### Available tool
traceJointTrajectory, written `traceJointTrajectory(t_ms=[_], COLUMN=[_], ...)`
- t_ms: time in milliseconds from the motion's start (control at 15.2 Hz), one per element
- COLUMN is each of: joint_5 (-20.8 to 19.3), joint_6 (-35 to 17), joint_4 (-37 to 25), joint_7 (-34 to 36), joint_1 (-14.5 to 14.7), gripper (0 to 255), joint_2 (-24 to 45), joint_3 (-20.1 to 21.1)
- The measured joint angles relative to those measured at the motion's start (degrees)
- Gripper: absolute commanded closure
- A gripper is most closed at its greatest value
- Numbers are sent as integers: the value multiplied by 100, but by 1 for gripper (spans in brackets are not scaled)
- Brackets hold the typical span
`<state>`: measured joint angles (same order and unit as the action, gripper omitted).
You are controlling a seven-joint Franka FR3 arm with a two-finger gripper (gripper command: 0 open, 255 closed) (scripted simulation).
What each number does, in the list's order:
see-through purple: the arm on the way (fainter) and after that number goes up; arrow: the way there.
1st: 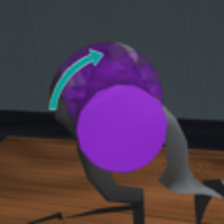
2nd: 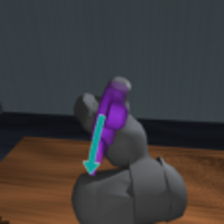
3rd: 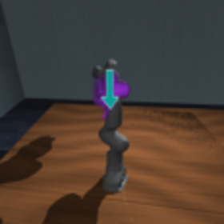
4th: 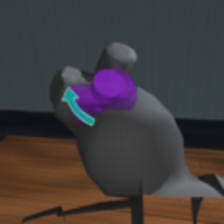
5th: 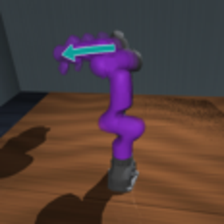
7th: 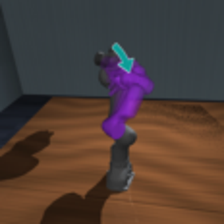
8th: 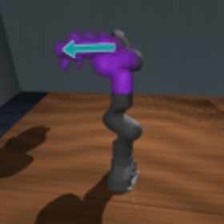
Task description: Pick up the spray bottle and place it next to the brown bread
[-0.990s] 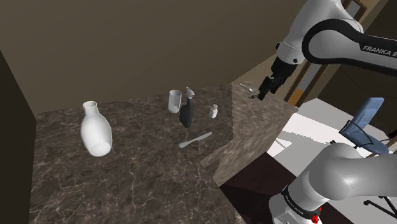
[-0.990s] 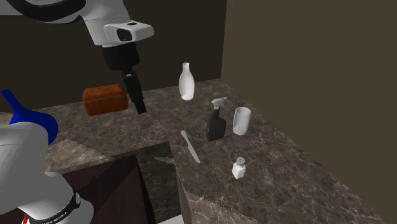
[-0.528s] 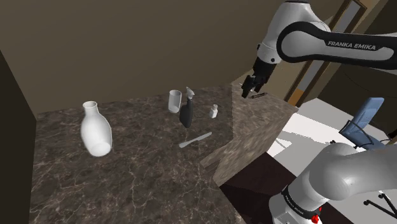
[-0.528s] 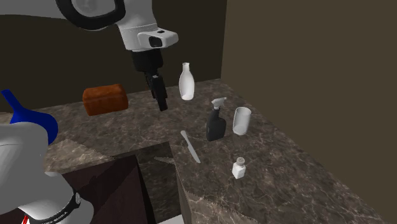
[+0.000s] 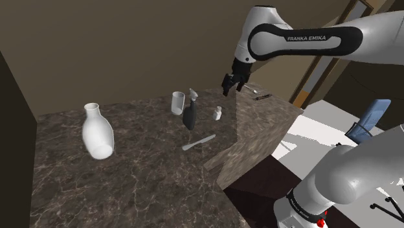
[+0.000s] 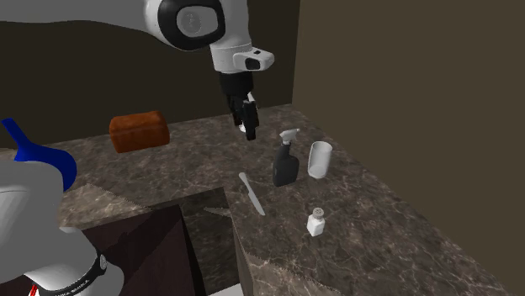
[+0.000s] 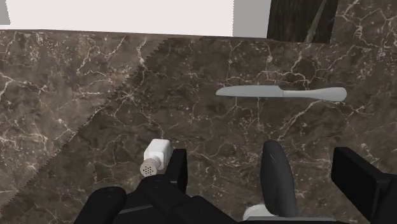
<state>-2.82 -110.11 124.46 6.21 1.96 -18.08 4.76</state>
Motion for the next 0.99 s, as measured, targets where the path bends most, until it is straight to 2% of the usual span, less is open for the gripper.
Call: traceJointTrajectory(t_ms=[462,990], joint_5=[16,-26], joint_6=[-250,-112], joint_4=[-1297,-3029], joint_7=[201,420], joint_1=[59,203], gripper=[0,0], joint_2=[1640,3330], joint_3=[125,225])
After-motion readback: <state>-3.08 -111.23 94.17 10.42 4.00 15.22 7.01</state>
